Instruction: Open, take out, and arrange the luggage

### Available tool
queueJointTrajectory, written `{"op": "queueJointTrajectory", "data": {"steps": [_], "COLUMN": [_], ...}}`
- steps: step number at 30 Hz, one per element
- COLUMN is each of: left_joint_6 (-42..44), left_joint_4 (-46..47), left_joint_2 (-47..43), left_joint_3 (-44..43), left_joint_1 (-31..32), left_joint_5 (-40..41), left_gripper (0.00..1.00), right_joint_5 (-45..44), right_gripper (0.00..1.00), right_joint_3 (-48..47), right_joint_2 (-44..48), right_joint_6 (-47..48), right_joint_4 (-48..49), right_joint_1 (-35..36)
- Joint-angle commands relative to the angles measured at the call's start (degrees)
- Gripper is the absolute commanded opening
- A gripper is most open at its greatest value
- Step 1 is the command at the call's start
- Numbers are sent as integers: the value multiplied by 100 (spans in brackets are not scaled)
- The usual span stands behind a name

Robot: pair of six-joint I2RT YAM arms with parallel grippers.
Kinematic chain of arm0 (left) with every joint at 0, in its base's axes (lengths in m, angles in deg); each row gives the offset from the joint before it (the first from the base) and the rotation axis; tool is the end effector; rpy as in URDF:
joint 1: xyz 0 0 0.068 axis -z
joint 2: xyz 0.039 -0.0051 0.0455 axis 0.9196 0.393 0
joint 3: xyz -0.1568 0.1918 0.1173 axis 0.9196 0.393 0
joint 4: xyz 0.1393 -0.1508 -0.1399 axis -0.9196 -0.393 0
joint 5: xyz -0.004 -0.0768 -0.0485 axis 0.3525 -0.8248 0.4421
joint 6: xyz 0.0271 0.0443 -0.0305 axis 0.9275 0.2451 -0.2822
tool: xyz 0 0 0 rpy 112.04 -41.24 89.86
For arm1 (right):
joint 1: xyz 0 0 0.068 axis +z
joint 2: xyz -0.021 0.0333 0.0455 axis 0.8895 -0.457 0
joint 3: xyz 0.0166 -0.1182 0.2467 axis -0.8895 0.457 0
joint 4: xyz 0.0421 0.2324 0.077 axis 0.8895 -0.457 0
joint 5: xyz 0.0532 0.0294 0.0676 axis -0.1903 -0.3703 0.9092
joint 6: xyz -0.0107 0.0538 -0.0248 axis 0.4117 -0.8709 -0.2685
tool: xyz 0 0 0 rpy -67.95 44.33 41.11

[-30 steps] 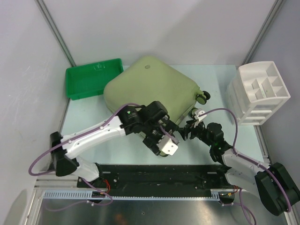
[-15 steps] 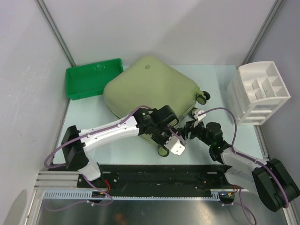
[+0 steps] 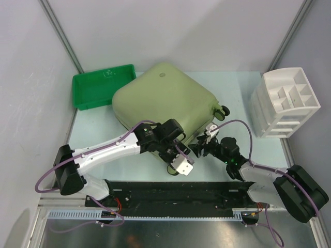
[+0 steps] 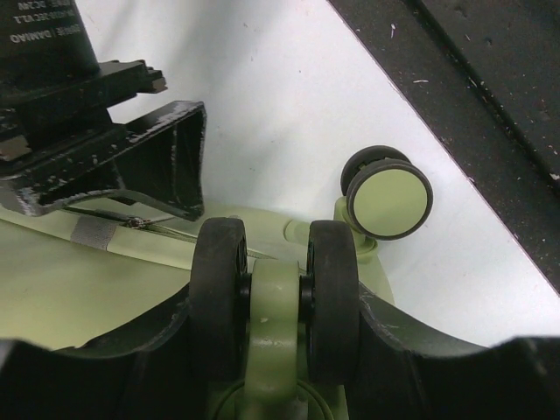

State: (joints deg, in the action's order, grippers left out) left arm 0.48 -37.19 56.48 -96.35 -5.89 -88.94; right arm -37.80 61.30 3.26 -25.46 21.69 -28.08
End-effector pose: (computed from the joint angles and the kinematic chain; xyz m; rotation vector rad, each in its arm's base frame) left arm 0.1247 -0.2521 0.2912 2.4140 0.9562 -0.3322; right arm 0.1662 0.1266 0.1794 -0.6697 1.6881 0.6360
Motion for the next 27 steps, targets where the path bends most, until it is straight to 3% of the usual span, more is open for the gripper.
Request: {"op": "queueJointTrajectory", "data": {"steps": [1,6,12,15,18,27], "left_joint_6": [-111,-172,-304,-392,-436,-427], "left_joint_4": [-784,-792,-792,-792,-792,-801], "left_joint_2": [-98,-89,-124,-194,-273,-361], "left_joint_3": [88,9,70,141,220,308], "left_joint_1": [-305,-323,-366,-402,-437,-542], "left_joint_5": [181,102,58,32,49,32], "left_gripper": [4,4,0,0,0,0], "right_joint_5": [-139,-420,-851,-896,-808,-395], "right_gripper": [65,67,47,26,16,4], "right_joint_3": [-40,-75,-189,-233,-198,-40], "right_joint_2": [-136,-277,-321,-295,-198,-66], "right_joint_6": [108,275,152,29,29,108], "right_joint_4": [480,594,683,630,507,506], "right_joint_1": [254,299,272,220,193,167]}}
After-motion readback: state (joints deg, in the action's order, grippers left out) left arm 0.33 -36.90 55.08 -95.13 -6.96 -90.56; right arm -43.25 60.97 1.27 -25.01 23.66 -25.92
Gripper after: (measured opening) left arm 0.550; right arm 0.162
